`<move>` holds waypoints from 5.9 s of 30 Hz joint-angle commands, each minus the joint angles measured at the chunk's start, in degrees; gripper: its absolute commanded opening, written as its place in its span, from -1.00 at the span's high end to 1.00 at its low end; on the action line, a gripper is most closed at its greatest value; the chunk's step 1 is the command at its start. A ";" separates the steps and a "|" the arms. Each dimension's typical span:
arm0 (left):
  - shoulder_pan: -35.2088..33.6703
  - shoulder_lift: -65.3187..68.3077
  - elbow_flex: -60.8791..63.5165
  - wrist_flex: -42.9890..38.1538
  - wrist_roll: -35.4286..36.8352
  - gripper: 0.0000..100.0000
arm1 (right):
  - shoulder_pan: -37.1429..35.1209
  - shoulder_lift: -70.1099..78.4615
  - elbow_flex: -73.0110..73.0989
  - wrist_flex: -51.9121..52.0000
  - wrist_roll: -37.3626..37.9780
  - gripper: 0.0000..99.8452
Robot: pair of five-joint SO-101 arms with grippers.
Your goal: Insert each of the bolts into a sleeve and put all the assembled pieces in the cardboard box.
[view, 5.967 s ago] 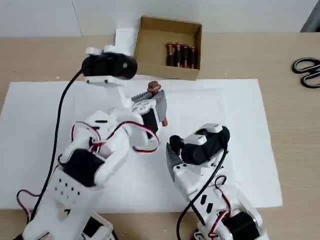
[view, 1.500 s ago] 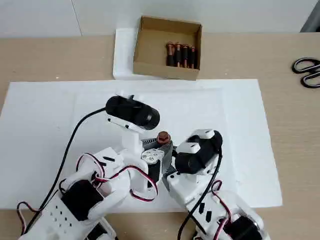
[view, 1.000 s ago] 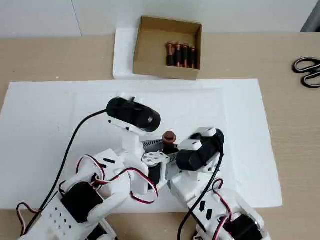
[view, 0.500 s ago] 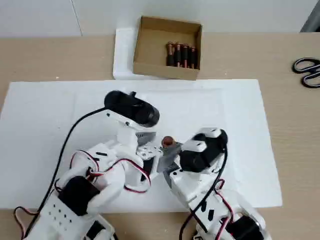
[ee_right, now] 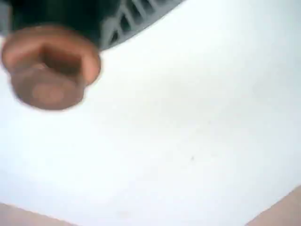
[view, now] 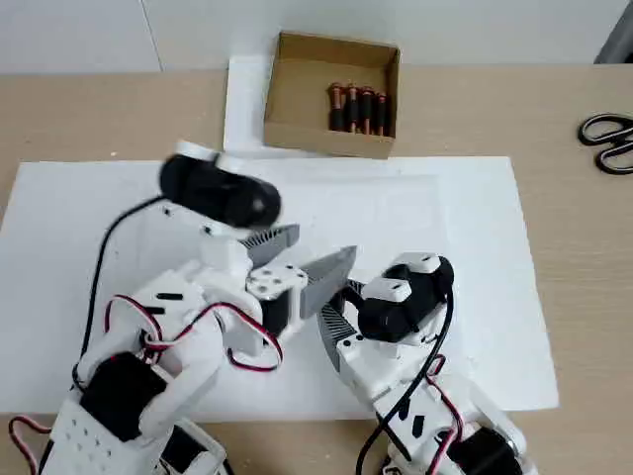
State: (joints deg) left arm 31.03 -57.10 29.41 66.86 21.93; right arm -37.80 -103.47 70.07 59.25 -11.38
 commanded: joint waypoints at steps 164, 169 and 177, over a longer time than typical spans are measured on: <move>-31.56 9.23 -39.96 31.21 7.91 0.99 | 29.93 36.35 -46.51 30.11 5.54 0.99; -31.56 -1.67 -26.24 29.98 7.65 0.99 | 32.84 24.40 -33.32 27.56 5.63 0.99; -31.56 -27.08 1.10 20.22 4.84 0.99 | 34.15 14.29 -22.07 22.73 6.51 0.99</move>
State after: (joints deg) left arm -0.88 -75.91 22.55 90.59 28.88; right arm -4.13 -86.86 45.71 85.19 -5.67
